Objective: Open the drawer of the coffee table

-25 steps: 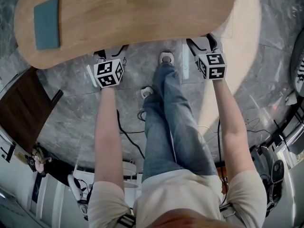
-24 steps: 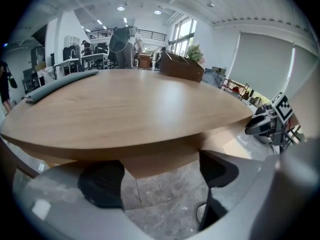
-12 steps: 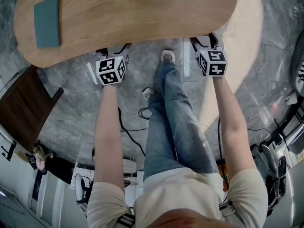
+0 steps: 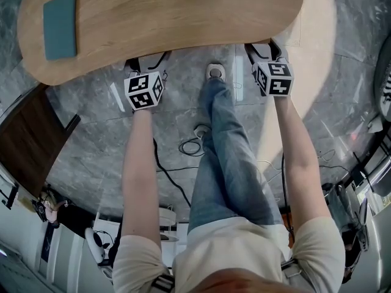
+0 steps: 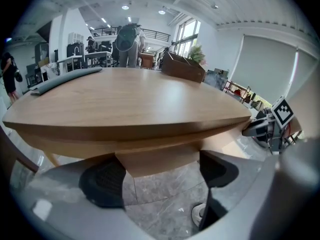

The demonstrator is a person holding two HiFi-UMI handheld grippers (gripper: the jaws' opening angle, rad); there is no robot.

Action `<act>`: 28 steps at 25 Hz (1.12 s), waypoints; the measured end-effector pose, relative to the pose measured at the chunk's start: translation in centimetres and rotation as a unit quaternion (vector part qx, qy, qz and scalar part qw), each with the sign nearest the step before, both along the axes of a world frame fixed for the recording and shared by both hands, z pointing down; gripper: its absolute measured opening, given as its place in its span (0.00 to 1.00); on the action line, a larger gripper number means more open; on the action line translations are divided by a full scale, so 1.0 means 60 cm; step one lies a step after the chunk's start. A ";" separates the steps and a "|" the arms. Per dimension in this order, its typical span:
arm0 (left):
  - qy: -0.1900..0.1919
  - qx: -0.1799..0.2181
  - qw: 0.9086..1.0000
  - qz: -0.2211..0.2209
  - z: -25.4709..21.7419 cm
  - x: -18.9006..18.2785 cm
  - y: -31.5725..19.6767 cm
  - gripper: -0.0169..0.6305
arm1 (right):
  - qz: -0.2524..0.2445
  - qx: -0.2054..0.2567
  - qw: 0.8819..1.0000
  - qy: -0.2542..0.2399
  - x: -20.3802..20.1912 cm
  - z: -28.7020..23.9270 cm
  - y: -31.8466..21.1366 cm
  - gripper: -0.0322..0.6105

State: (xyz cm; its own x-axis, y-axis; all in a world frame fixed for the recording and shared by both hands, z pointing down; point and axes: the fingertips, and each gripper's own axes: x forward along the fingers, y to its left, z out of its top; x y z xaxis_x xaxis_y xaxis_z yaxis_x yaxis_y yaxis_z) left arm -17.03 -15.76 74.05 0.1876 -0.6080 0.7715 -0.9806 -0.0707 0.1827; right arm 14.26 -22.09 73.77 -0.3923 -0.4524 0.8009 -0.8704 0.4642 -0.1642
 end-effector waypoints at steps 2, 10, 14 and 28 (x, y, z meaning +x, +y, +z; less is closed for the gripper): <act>0.002 0.001 1.000 0.001 -0.001 0.003 0.003 0.76 | 0.001 0.001 1.000 0.001 0.003 0.000 0.003 0.52; 0.007 -0.017 1.000 -0.001 0.000 0.015 0.058 0.75 | 0.002 -0.014 1.000 0.007 0.016 0.002 0.056 0.52; 0.009 -0.023 1.000 -0.002 0.003 0.022 0.091 0.75 | 0.002 -0.020 1.000 0.011 0.023 0.005 0.087 0.52; 0.010 -0.033 0.999 0.003 0.005 0.036 0.183 0.75 | 0.011 -0.030 0.999 0.014 0.038 0.008 0.185 0.52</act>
